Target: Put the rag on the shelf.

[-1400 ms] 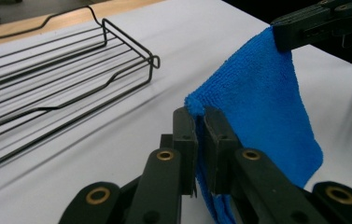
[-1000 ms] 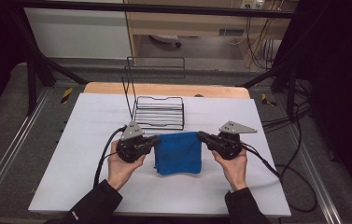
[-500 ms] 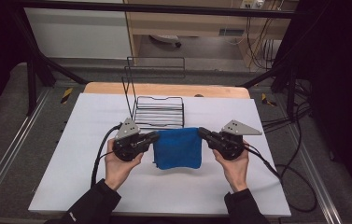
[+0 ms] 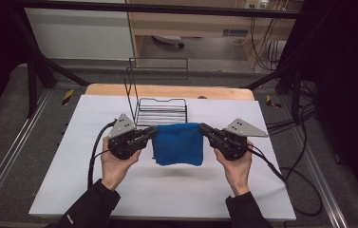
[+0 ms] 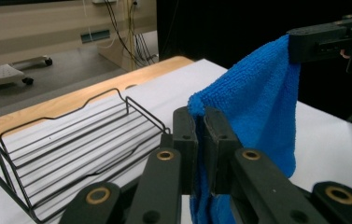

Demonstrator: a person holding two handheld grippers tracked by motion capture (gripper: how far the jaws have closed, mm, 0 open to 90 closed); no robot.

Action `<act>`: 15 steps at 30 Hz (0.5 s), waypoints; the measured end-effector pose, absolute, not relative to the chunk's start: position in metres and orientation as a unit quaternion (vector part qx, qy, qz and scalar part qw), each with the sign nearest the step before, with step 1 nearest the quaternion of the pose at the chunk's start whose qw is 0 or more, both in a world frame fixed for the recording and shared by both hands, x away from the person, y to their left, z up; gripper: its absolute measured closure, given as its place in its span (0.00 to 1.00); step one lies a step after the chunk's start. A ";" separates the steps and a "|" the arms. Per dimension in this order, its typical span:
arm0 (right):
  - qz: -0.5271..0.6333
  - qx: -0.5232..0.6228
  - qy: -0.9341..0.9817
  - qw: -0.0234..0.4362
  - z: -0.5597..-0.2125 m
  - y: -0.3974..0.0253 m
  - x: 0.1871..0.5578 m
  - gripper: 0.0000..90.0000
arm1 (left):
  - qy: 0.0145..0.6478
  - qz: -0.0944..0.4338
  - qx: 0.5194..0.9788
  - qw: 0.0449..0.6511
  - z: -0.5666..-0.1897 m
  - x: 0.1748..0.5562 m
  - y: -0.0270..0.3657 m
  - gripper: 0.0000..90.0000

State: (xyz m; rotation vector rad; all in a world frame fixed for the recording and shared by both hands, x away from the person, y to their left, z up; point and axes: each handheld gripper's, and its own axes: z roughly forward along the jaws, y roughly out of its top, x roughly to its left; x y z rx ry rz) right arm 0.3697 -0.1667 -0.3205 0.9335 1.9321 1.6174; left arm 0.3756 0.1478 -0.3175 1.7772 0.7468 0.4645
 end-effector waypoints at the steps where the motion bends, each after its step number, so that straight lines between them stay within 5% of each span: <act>1: 0.590 0.337 0.697 0.228 -0.317 -0.165 0.371 0.97 | 0.316 0.197 0.748 0.550 -0.316 0.376 0.149 0.94; 15: 0.607 0.327 0.675 0.264 -0.294 -0.150 0.378 0.97 | 0.324 0.214 0.714 0.583 -0.293 0.384 0.160 0.94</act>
